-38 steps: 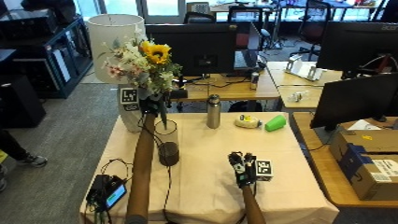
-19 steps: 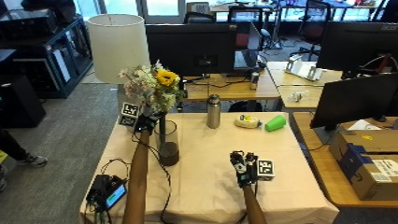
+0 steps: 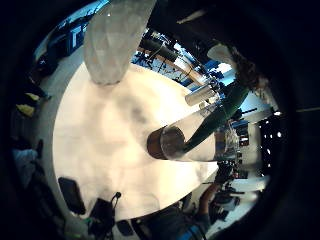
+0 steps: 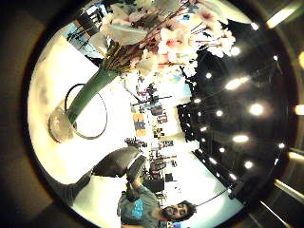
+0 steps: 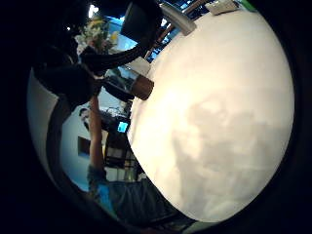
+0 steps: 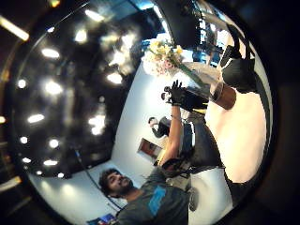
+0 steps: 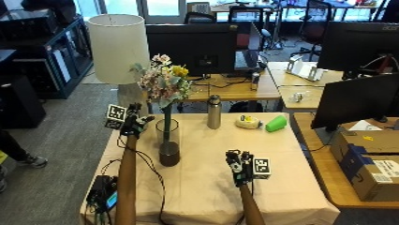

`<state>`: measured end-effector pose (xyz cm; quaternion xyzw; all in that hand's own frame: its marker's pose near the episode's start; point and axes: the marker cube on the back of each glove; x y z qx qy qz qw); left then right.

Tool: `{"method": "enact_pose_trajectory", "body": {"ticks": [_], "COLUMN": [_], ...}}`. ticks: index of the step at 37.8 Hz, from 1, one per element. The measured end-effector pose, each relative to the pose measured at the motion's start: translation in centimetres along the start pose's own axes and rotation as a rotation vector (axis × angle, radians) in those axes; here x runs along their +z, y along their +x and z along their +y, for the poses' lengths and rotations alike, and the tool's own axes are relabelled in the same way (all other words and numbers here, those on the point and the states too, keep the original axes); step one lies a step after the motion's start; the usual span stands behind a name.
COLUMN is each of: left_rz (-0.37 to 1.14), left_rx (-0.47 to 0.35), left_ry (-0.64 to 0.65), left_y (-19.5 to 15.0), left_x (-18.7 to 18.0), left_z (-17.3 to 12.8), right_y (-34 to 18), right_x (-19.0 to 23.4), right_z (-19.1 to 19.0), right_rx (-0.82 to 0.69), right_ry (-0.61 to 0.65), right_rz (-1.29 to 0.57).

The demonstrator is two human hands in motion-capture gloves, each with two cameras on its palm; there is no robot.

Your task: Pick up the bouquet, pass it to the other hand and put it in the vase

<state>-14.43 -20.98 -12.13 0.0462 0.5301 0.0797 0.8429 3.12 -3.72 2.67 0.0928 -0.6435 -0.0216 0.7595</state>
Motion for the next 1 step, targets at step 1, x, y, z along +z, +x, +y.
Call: {"method": "enact_pose_trajectory", "body": {"ticks": [1], "left_rz": [-0.051], "left_rx": [-0.039], "left_ry": [0.043], "left_y": [-0.73], "left_x": [-0.16], "left_z": [-0.55], "right_y": [-0.04], "right_x": [0.06], "right_z": [-0.01], "right_rx": [-0.009], "right_ry": [-0.004], "right_rz": [-0.003]}}
